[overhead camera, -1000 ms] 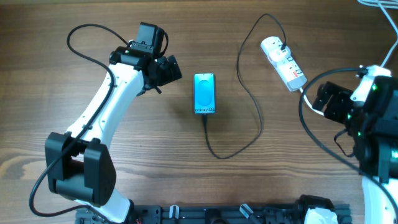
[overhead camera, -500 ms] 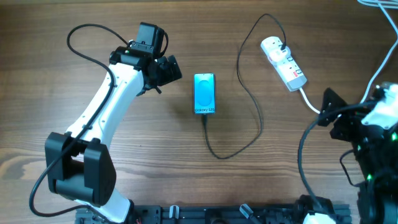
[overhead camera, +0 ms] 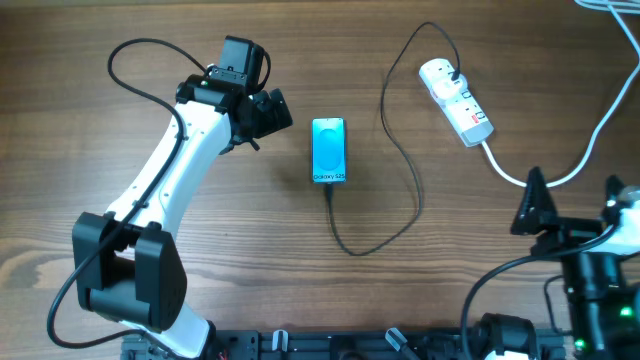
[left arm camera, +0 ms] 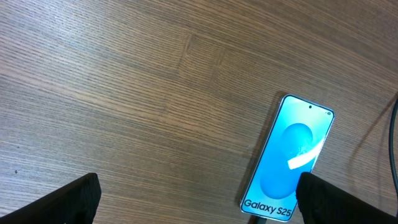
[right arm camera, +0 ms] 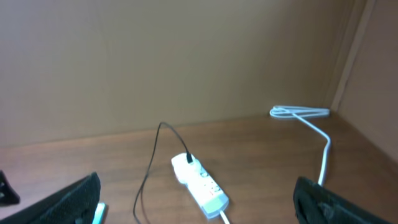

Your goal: Plug charger to phone and switch on socket

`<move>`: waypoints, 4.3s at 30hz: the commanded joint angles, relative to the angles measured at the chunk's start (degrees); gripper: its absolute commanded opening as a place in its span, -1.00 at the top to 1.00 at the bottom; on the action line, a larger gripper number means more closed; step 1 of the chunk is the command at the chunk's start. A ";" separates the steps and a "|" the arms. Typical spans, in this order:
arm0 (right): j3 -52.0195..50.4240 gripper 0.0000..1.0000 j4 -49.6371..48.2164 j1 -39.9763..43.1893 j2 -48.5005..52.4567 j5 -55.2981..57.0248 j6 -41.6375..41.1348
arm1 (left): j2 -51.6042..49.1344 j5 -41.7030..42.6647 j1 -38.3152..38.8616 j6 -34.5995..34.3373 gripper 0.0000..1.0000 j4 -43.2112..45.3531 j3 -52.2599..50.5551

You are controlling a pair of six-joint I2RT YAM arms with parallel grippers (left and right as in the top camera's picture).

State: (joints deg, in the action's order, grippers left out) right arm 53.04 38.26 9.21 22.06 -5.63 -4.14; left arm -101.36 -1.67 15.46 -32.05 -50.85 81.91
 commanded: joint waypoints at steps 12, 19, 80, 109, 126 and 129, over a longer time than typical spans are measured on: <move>-36.46 -0.99 -29.75 -9.68 -19.15 -3.04 0.94 | 0.11 -0.79 -0.31 -0.37 -1.00 -0.02 -0.15; -45.83 -1.00 -40.74 -11.19 -21.88 -2.45 1.14 | 0.11 -0.79 -0.31 -0.37 -1.00 -0.02 -0.15; -52.74 -1.00 -38.38 -8.59 -21.79 4.33 4.79 | 0.11 -0.79 -0.31 -0.37 -1.00 -0.02 -0.15; -52.74 -0.99 -38.38 -8.59 -21.79 4.33 4.79 | 1.29 -9.27 -0.31 0.26 -1.00 -3.17 -0.15; -52.74 -1.00 -38.38 -8.59 -21.79 4.31 4.79 | 30.80 -12.48 -0.31 0.07 -1.00 6.58 -24.04; -52.74 -1.00 -38.40 -8.59 -21.79 4.31 4.79 | 39.15 -12.76 -0.35 0.07 -1.00 6.38 -28.50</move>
State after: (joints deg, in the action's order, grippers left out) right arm 0.36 0.03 0.32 0.89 -1.04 0.12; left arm -70.57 -12.43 15.46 -32.05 -44.16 57.60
